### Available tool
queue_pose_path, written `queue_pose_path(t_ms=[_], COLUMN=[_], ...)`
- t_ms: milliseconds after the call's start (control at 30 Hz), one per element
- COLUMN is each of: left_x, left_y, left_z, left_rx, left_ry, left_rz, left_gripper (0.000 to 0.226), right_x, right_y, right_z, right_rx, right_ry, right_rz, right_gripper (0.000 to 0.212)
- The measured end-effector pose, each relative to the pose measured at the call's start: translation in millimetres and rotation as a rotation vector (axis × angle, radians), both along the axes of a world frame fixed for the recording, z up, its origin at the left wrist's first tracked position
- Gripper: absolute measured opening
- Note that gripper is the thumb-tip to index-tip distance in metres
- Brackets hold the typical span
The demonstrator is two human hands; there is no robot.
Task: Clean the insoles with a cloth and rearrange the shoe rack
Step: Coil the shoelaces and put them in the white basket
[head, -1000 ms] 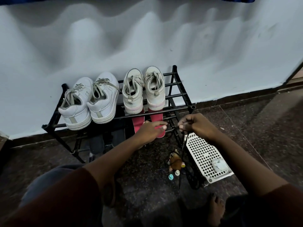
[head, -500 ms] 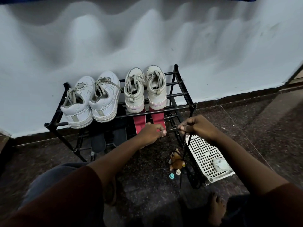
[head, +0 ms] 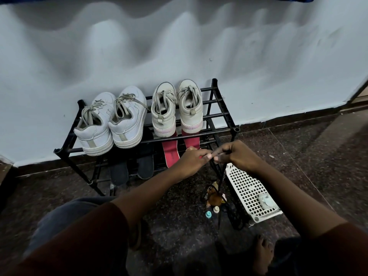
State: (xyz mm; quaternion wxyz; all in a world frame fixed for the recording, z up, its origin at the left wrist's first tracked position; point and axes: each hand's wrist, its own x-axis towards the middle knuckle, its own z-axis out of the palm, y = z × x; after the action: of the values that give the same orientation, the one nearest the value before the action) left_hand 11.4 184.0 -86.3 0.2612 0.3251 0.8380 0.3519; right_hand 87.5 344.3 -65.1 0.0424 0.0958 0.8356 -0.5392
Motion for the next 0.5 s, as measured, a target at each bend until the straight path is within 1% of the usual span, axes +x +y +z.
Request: queue_pose_path(t_ms=[100, 200, 300, 400, 500], left_x=[2.3, 0.3, -0.6, 2.5, 5.3], left_y=[2.9, 1.9, -2.4, -4.0, -1.5], left_z=[-0.8, -2.2, -2.8, -4.0, -3.4], left_rx=[0.024, 0.019, 0.016, 0.006, 0.016], left_ry=[-0.046, -0.039, -0.056, -0.087, -0.102], left_rz=[0.039, 0.065, 0.042, 0.003, -0.001], left_gripper=[0.029, 0.025, 0.027, 0.035, 0.028], right_x=[0.1, 2.2, 4.0, 3.7, -0.1], right_y=[-1.7, -0.2, 5.5, 4.3, -1.4], right_z=[-2.0, -2.8, -2.5, -2.4, -4.4], right_rx=[-0.036, -0.051, -0.080, -0.093, -0.066], right_ry=[-0.005, -0.022, -0.010, -0.007, -0.012], right_rz=[-0.005, -0.005, -0.051, -0.037, -0.002], right_gripper=[0.014, 0.013, 0.011, 0.007, 0.007])
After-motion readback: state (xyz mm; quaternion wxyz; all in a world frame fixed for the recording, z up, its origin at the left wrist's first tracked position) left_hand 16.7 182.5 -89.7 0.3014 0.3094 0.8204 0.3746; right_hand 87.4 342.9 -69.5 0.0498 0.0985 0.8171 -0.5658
